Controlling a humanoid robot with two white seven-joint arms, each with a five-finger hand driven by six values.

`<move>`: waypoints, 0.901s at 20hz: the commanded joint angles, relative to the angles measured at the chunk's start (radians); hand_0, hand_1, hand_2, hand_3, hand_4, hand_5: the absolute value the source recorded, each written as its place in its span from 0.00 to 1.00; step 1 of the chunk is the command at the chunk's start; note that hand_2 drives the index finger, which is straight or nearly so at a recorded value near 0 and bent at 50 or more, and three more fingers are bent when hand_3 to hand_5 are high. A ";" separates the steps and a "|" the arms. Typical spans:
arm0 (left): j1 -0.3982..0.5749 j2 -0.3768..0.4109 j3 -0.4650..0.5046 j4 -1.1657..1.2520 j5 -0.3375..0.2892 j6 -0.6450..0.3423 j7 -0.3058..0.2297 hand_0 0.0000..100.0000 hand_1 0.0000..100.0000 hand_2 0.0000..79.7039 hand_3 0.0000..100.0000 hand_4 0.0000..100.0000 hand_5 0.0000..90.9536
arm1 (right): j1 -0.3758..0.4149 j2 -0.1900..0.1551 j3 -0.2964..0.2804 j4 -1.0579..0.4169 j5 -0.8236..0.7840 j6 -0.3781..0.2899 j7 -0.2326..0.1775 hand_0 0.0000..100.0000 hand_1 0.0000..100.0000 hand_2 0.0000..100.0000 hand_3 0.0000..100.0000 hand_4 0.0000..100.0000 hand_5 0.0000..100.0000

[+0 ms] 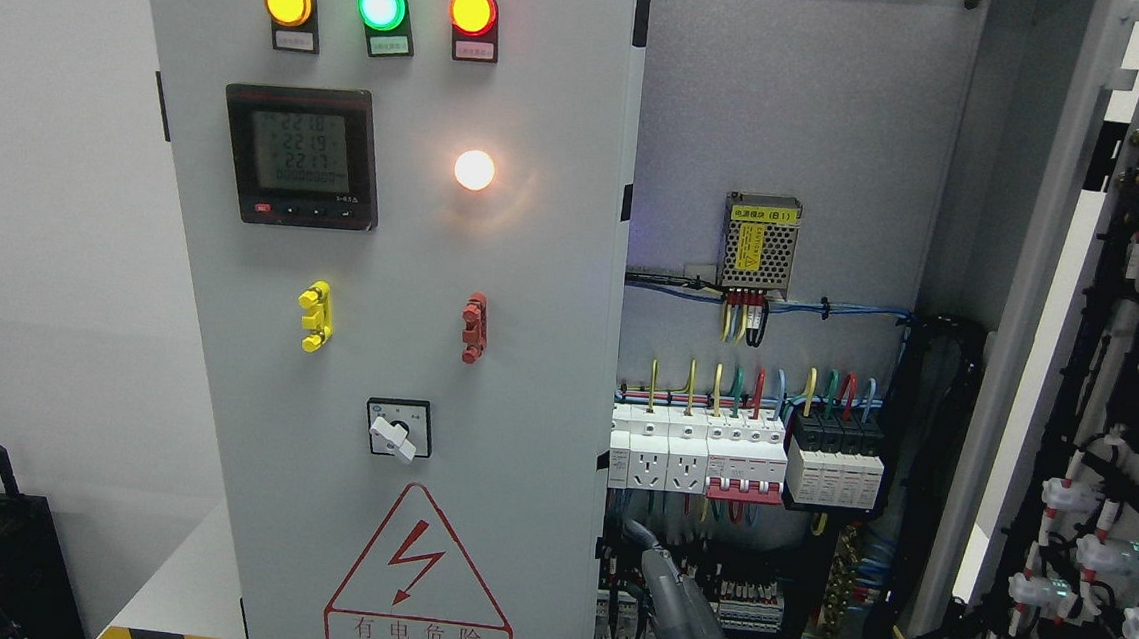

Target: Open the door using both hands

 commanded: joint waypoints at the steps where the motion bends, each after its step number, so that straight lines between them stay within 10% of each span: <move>1: 0.000 0.000 0.000 0.000 0.020 0.001 -0.001 0.00 0.00 0.00 0.00 0.00 0.00 | -0.008 -0.005 0.001 0.010 -0.004 0.000 0.012 0.38 0.00 0.00 0.00 0.00 0.00; 18: 0.000 0.000 0.000 0.000 0.021 0.001 -0.001 0.00 0.00 0.00 0.00 0.00 0.00 | -0.031 -0.013 -0.002 0.025 -0.010 0.009 0.098 0.38 0.00 0.00 0.00 0.00 0.00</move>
